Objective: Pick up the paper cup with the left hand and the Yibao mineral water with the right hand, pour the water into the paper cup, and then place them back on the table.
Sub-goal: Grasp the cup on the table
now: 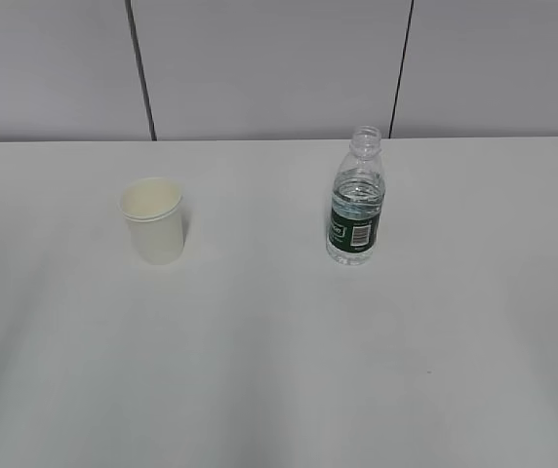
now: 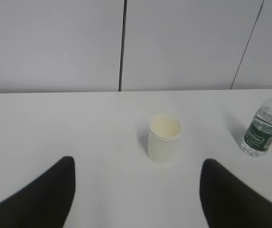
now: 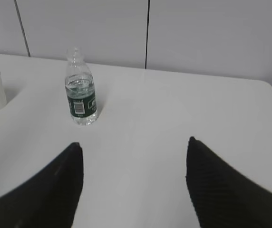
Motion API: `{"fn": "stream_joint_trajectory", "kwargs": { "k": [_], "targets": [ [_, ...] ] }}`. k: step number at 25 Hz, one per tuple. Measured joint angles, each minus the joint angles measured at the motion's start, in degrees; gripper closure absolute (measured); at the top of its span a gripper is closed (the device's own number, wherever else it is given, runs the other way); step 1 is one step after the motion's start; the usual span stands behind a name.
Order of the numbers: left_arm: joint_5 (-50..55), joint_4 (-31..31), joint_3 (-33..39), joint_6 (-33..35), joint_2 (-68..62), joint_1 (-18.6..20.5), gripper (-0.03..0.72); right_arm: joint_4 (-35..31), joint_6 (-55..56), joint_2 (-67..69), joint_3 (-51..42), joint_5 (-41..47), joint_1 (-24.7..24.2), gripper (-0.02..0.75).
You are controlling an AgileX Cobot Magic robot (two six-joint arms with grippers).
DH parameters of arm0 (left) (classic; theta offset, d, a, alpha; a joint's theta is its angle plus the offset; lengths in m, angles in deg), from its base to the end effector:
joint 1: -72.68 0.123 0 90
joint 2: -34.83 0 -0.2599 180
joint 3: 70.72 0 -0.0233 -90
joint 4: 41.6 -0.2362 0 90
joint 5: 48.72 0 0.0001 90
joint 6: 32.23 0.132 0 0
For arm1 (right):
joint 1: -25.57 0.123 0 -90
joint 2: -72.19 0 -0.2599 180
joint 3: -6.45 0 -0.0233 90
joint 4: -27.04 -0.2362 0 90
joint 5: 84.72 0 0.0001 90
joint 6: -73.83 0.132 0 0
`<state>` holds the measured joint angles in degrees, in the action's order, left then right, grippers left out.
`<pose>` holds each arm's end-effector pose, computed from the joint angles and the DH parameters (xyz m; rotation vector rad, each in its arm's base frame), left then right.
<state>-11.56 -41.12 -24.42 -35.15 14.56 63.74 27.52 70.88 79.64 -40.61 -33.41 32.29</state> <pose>0.0906 -0.0149 0.2969 0.0928 1.8108 -0.1564 0.0478 0.0048 0.2767 -0.1560 1.8404 0.0362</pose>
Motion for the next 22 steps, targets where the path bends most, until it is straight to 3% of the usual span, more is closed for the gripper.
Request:
{"fn": "stream_joint_trajectory", "kwargs": {
  "k": [9, 15, 22],
  "targets": [
    [-11.7, 0.9, 0.0, 0.0, -16.3, 0.0, 0.192, 0.0, 0.0, 6.2, -7.3, -19.3, 0.0, 0.239],
    [-19.1, 0.9, 0.4, 0.0, -24.0, 0.0, 0.192, 0.0, 0.0, 16.2, -10.8, -37.1, 0.0, 0.239],
    [-32.6, 1.3, 3.4, 0.0, -30.2, 0.0, 0.192, 0.0, 0.0, 32.3, -11.5, -48.2, 0.0, 0.239]
  ]
}}
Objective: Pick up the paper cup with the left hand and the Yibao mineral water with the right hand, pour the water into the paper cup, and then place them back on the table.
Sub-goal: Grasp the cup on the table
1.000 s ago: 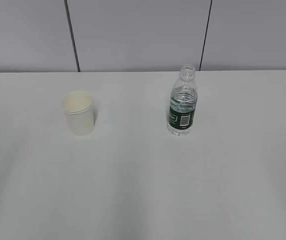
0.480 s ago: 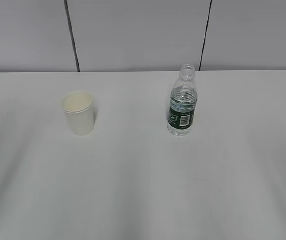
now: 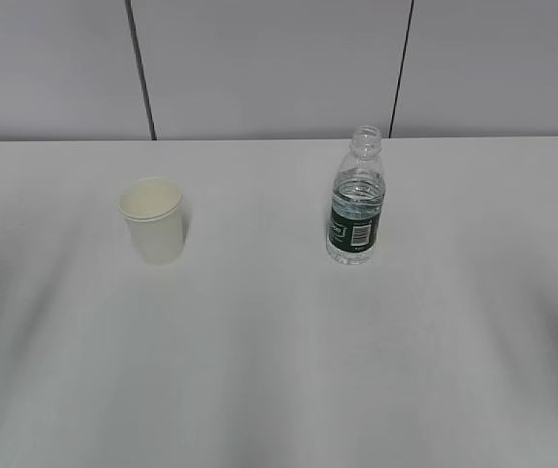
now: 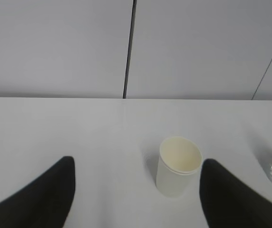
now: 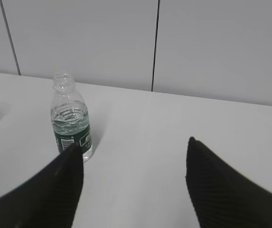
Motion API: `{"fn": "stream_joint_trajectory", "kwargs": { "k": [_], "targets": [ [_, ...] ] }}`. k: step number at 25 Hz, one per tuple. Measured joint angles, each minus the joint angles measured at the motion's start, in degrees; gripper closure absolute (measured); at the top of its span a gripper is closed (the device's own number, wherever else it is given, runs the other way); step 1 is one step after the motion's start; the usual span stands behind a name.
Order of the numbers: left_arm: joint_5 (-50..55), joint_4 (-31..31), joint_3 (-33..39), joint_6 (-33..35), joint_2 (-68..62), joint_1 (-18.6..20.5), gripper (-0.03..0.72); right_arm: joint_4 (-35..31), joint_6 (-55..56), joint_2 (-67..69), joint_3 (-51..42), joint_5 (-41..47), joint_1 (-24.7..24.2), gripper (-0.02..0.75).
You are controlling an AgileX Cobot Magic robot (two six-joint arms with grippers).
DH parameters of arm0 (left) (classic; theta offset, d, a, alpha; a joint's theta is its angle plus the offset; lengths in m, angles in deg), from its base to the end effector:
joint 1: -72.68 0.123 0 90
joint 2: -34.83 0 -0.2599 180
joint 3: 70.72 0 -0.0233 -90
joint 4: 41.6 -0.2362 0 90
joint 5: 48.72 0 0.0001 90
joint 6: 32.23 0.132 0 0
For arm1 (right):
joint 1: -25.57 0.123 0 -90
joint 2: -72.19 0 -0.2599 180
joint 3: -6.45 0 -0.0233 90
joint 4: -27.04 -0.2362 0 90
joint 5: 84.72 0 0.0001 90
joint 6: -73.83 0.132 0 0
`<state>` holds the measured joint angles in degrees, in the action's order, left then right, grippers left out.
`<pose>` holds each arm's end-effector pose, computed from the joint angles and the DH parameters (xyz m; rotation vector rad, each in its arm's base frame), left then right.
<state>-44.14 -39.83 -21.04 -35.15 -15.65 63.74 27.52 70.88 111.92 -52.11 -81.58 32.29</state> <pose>0.1964 -0.0312 0.2711 0.0697 1.8300 -0.1697 0.1654 0.0194 0.2519 -0.1563 1.7636 0.0412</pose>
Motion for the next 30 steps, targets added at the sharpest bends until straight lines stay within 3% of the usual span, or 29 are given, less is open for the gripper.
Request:
{"fn": "stream_joint_trajectory", "kwargs": {
  "k": [13, 18, 23, 30],
  "targets": [
    [-15.8, 0.1, 5.8, 0.0, -10.7, 0.0, 0.192, -0.1, 0.0, 24.9, 0.0, -28.7, 0.0, 0.239],
    [-22.0, 0.2, 5.8, -0.4, -18.3, -2.1, 0.192, -0.1, 0.1, 32.9, 0.0, -38.5, 0.0, 0.239],
    [-31.7, -2.1, 5.8, -0.4, -27.2, -5.8, 0.192, -0.1, 1.1, 38.8, 0.0, -45.2, 0.0, 0.239],
    [-43.6, -4.0, 5.8, -0.4, -36.9, -6.8, 0.192, -0.1, 1.3, 43.3, 0.0, -51.0, 0.0, 0.239]
  ]
}}
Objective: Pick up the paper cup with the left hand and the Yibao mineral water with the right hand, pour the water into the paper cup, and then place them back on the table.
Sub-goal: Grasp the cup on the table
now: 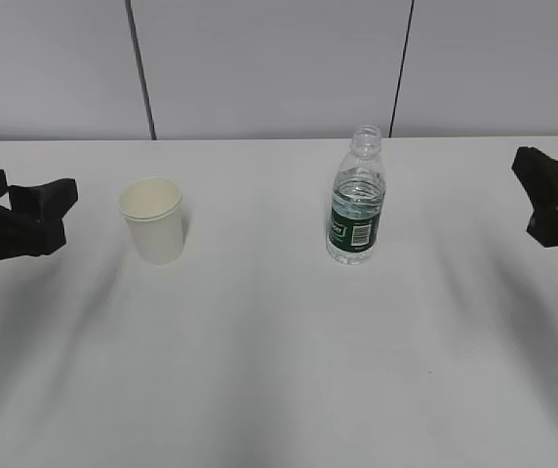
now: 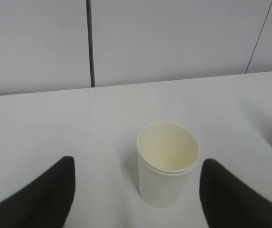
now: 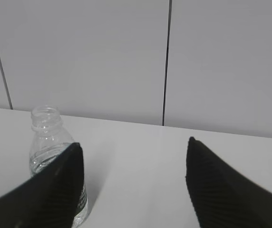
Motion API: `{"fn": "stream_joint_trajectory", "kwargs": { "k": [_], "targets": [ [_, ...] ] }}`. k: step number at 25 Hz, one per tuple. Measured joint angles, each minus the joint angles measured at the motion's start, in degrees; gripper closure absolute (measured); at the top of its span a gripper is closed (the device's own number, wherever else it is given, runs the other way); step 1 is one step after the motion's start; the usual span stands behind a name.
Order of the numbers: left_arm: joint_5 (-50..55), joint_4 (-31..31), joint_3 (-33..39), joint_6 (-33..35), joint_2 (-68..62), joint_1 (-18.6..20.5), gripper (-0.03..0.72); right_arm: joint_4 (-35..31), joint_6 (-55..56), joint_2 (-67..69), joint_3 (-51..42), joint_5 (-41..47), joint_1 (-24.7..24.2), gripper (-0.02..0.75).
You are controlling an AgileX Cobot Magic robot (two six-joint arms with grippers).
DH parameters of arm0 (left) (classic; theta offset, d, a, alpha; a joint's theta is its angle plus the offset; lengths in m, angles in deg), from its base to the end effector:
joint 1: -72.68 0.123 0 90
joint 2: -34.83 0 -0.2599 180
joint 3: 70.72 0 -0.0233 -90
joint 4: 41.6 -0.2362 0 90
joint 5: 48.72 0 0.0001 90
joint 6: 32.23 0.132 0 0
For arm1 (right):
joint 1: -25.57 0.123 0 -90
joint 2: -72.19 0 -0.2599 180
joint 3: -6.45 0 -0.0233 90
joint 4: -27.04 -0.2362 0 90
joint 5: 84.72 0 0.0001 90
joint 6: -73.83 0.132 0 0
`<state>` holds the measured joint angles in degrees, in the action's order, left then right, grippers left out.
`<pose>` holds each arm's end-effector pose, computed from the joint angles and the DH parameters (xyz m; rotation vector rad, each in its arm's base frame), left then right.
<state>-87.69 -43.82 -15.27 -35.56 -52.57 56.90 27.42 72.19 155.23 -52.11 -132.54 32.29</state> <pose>0.2662 -0.0786 0.1766 0.2418 1.8036 -0.2371 0.2633 0.0317 0.2015 -0.1267 1.6323 0.0685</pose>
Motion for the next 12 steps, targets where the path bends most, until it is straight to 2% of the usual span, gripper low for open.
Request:
{"fn": "stream_joint_trajectory", "kwargs": {
  "k": [5, 12],
  "targets": [
    [-5.6, -1.1, 0.5, -0.1, -5.5, 0.0, 0.192, 0.0, 0.0, 2.6, 0.0, -0.9, 0.0, 0.239],
    [-6.5, -3.2, 3.0, -0.2, -7.3, 0.0, 0.192, 0.0, 0.0, 4.5, 0.1, -5.7, 0.0, 0.239]
  ]
}}
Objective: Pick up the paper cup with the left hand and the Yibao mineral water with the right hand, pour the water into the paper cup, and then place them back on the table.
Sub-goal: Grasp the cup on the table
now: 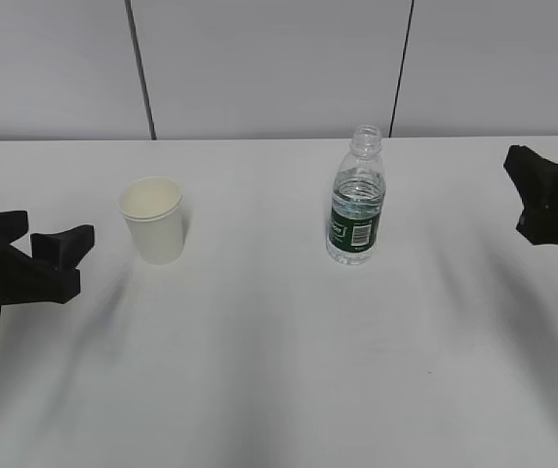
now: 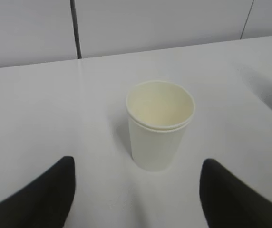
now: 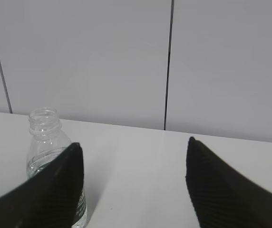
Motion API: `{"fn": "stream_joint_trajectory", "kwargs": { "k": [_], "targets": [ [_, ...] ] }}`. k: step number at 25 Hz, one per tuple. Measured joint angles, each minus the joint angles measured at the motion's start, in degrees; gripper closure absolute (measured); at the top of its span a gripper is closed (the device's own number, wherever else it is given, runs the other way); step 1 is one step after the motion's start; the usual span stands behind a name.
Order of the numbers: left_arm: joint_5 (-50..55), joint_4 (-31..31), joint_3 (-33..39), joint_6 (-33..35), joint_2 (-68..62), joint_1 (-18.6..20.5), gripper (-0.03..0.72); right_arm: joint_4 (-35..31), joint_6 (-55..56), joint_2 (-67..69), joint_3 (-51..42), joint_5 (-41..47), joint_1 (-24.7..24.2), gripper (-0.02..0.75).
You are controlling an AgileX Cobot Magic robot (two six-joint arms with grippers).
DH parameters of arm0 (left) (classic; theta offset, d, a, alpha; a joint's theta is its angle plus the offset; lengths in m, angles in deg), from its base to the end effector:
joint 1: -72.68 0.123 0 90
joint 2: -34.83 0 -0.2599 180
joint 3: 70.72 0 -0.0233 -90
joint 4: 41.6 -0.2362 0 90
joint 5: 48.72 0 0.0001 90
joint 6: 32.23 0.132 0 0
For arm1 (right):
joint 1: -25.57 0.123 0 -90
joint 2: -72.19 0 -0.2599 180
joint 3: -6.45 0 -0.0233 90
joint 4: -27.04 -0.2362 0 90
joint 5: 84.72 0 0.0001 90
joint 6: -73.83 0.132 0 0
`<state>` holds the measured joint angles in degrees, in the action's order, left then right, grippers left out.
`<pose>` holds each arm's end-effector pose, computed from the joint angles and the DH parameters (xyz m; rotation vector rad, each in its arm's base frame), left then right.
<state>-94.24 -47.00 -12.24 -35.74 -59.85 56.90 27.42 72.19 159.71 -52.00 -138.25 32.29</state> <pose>0.2613 -0.0830 0.1415 0.3094 1.8622 -0.2485 0.2702 0.0325 0.1942 -0.1249 1.6090 0.0698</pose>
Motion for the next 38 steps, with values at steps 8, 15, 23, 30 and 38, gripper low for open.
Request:
{"fn": "stream_joint_trajectory", "kwargs": {
  "k": [8, 15, 23, 30, 38],
  "targets": [
    [-2.9, -1.9, 0.2, 0.0, -0.9, 0.0, 0.192, 0.0, 0.0, 0.1, 0.1, 0.0, 0.0, 0.239],
    [-9.5, -2.0, 0.2, 0.0, -5.3, 0.0, 0.192, 0.0, 0.0, 1.2, 0.1, -0.1, 0.0, 0.239],
    [-19.4, -2.8, 0.2, -0.7, -14.3, 0.0, 0.192, 1.5, 1.0, 8.3, 0.1, -3.7, 0.0, 0.239],
    [-19.6, -7.4, -0.6, -3.1, -22.2, 0.0, 0.13, 9.2, 2.9, 13.1, 0.2, -11.3, 0.0, 0.239],
    [-19.7, -6.8, -4.9, -3.4, -23.9, 0.0, 0.081, 10.9, 5.6, 14.7, 0.2, -11.6, 0.0, 0.239]
  ]
}}
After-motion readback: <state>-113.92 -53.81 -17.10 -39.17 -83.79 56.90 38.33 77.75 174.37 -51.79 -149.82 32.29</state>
